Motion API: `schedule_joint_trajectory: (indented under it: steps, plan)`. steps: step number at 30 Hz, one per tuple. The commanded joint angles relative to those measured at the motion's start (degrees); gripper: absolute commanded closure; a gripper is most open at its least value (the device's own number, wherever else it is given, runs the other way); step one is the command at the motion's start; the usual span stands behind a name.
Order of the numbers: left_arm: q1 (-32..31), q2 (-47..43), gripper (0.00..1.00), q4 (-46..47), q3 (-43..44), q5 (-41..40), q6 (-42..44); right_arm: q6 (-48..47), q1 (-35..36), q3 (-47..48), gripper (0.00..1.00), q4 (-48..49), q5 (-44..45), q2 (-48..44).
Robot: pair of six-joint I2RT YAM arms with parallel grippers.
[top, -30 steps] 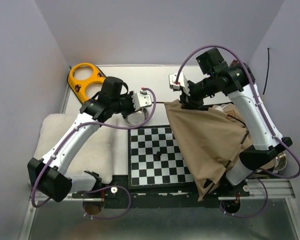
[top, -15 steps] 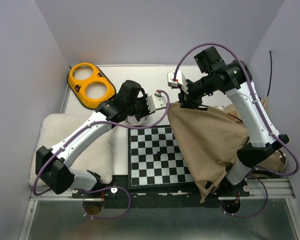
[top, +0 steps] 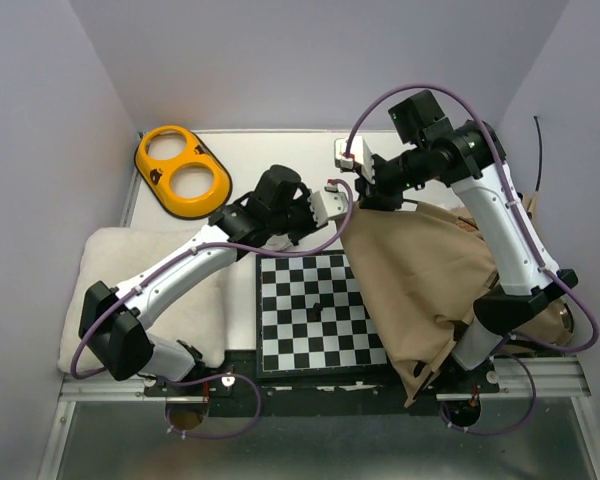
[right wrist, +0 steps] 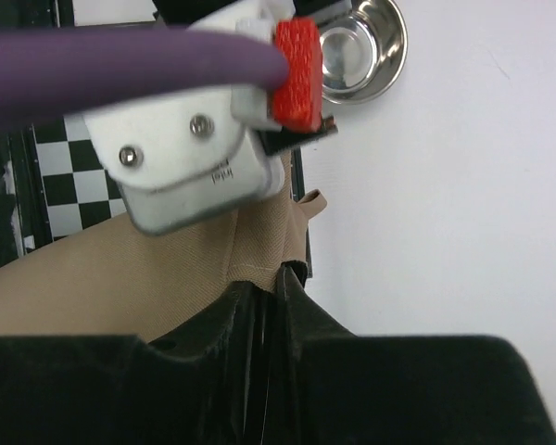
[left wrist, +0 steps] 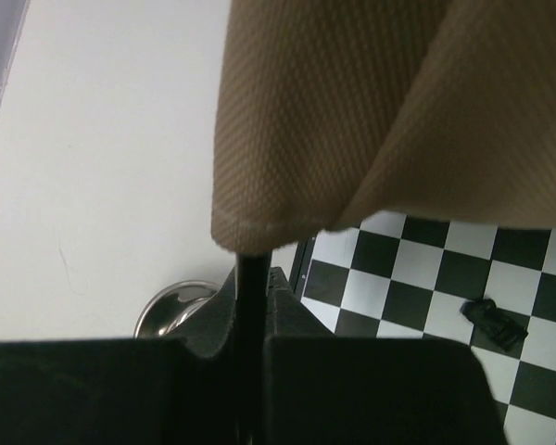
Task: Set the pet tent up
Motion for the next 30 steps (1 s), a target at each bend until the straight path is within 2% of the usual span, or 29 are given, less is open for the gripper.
schedule_joint_trajectory:
  steps: [1,4,5,6,11,14,18,24,30]
  plan:
    - [-8.0,1.0,1.00,28.9,7.4,12.2,-4.4,0.6,6.8,0.4,0.76,9.6,-19.4,5.9]
    - [-8.3,1.0,1.00,29.3,7.3,11.9,-3.3,0.6,6.9,-2.4,0.78,11.5,-19.5,4.3]
    - [-8.3,0.9,1.00,29.6,7.2,11.9,-3.4,0.5,6.9,-3.0,0.84,11.9,-19.4,3.7]
    - [-8.3,0.5,1.00,30.2,6.5,11.9,-3.4,0.2,6.9,-3.2,0.99,11.6,-19.7,3.7]
    - [-6.8,-3.4,0.98,30.1,1.5,12.5,-4.1,-1.0,6.6,-6.1,0.99,11.9,-18.8,0.9]
    - [-2.8,-7.5,0.59,30.0,-2.7,17.1,-6.9,-1.1,6.2,-11.1,0.99,15.0,-18.2,-3.0]
    - [3.4,-12.8,0.53,26.9,-6.4,23.4,-9.1,-2.6,6.0,-12.3,0.99,12.9,-17.7,-4.3]
    - [6.3,-16.7,0.57,12.0,-5.9,26.6,0.3,-3.9,5.9,-12.0,0.99,10.5,-16.5,-4.5]
    - [13.4,-18.9,0.64,-5.5,-3.8,28.6,9.6,-5.3,5.5,-11.9,0.99,8.5,-14.3,-4.9]
